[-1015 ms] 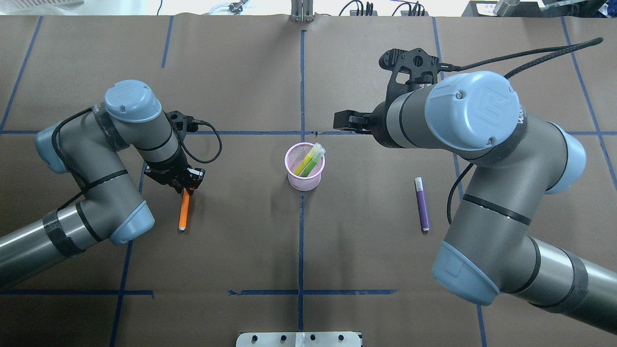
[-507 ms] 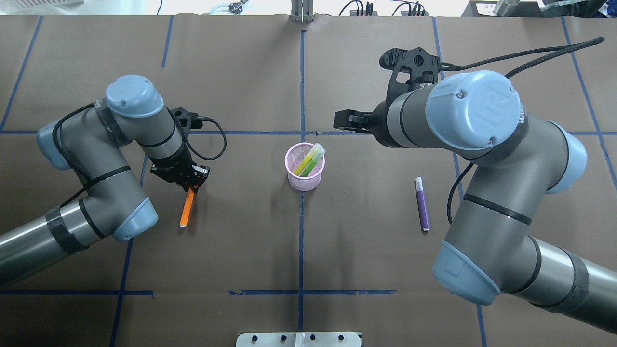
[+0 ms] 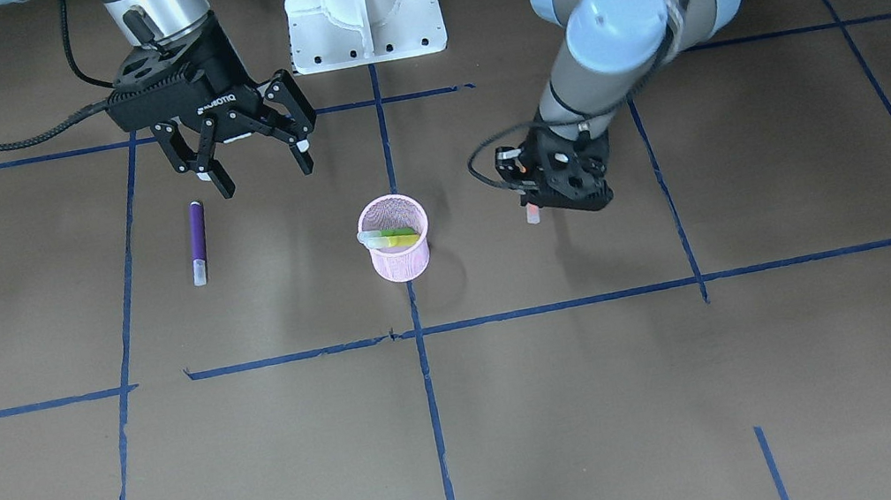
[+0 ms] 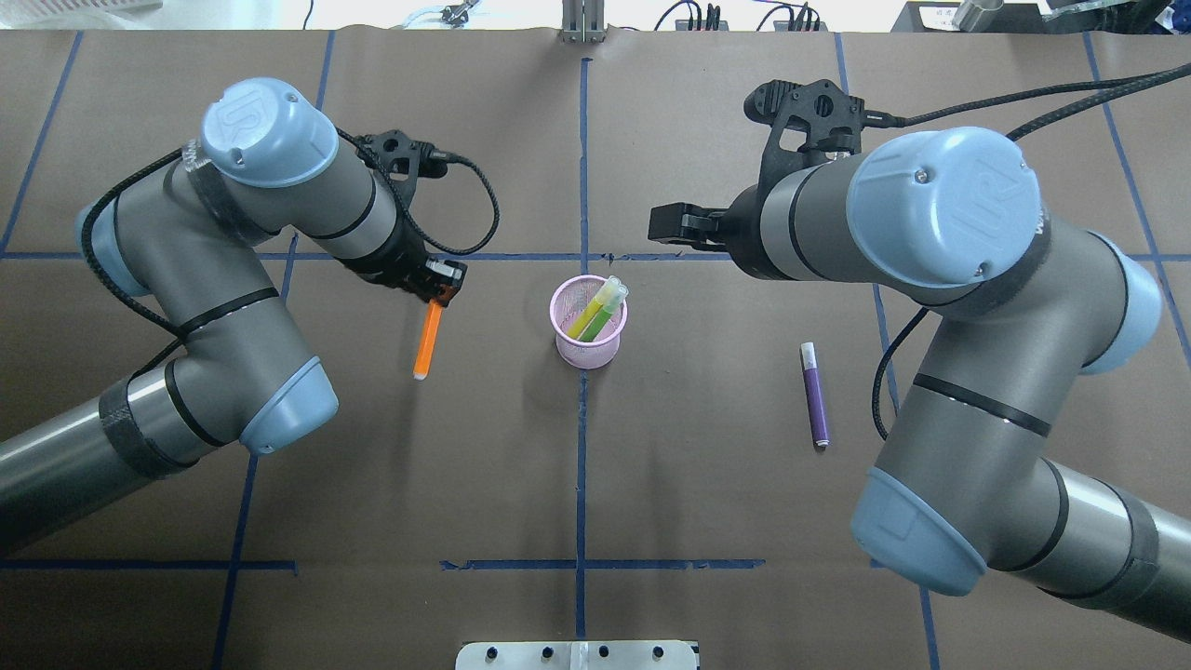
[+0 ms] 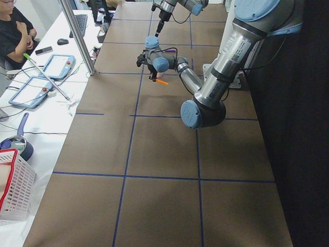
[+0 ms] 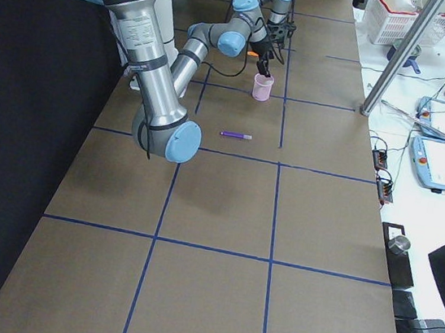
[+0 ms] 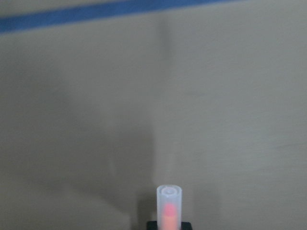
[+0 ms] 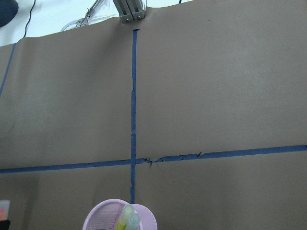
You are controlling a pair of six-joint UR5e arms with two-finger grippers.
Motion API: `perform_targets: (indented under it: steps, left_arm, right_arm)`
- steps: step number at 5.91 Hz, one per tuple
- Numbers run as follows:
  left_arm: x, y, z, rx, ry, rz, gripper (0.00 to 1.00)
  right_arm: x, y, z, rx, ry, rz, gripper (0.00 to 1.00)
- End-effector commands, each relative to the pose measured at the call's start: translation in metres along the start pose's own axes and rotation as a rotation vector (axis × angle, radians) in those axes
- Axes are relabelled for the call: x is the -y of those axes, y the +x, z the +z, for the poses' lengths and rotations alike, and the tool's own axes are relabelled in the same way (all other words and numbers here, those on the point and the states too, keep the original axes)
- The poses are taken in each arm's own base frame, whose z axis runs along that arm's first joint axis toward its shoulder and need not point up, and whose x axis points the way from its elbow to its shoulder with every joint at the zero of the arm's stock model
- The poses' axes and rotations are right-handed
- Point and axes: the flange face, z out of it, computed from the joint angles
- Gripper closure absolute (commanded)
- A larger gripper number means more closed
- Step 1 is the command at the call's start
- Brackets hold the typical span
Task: Collect pens into pen holder
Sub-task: 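Lift the orange marker with the left gripper and lower it into the pink cup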
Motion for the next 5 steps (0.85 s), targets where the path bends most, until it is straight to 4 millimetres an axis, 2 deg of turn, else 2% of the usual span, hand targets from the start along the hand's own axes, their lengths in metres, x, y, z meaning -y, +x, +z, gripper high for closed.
perform_targets:
  steps: [1,2,3,4,5]
  left_arm:
    - [0.002,0.046,-0.024,-0.032,0.302,0.034,1.0]
    - [-0.013,0.076,-0.01,-0.051,0.346,0.063,0.97]
    - [-0.014,0.101,-0.013,-0.087,0.451,0.08,0.97]
    - [-0.015,0.107,-0.016,-0.092,0.487,0.082,0.96]
    - [-0.011,0.115,-0.021,-0.099,0.503,0.081,0.92]
  right_arm:
    - [0.001,0.007,-0.007,0.003,0.007,0.003,0.01]
    - [0.005,0.009,-0.008,0.0,0.013,0.007,0.01]
    - [0.009,0.013,-0.009,-0.002,0.011,0.013,0.01]
    - [0.01,0.017,-0.008,-0.007,0.001,0.016,0.01]
    - [0.01,0.018,-0.008,-0.009,0.001,0.016,0.01]
